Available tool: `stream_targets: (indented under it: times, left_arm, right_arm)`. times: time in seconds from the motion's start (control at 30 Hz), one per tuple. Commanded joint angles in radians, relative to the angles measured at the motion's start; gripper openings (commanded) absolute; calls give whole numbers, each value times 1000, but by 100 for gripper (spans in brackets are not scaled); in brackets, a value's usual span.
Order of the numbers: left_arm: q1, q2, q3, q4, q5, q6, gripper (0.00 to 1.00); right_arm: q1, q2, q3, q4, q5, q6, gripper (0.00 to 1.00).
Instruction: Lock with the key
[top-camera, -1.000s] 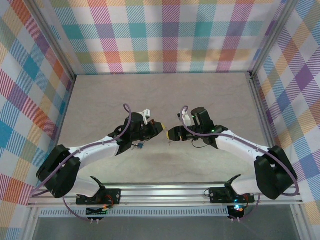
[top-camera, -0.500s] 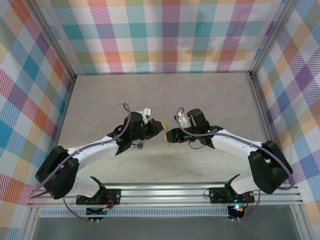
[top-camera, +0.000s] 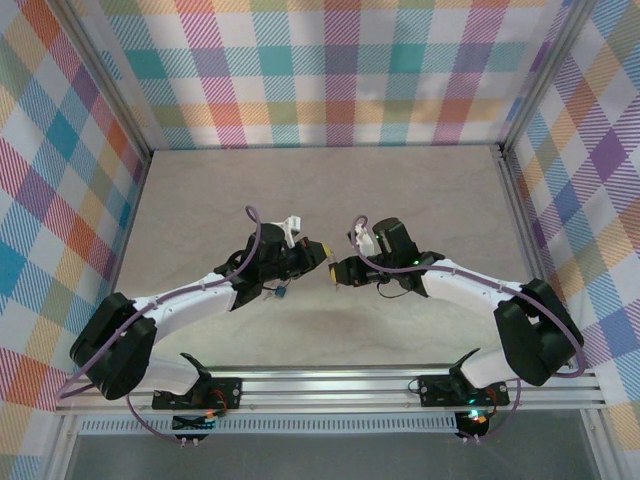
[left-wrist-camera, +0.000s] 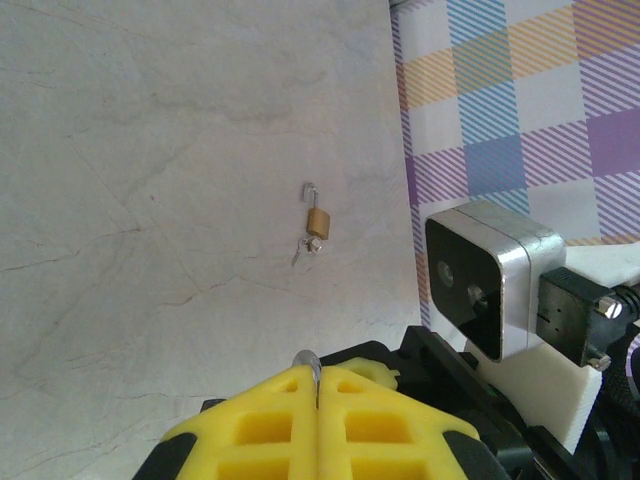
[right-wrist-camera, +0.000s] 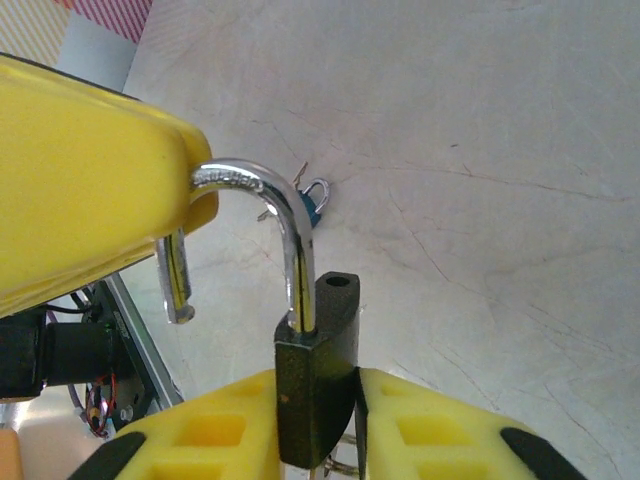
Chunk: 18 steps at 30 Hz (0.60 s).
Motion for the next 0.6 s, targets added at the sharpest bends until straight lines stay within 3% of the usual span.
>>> stream_targets:
  times: [0.0, 0.4, 0.57]
  left_arm:
    - [-5, -44, 2, 46, 6, 10, 0]
    - [-5, -88, -62, 142, 52, 2, 0]
    - [3, -108, -94, 172, 79, 16, 0]
  right_arm:
    - [4, -6, 7, 28, -13, 2, 18]
    - [4, -80, -36, 59, -20, -14, 1]
    - [4, -136, -57, 73, -51, -23, 0]
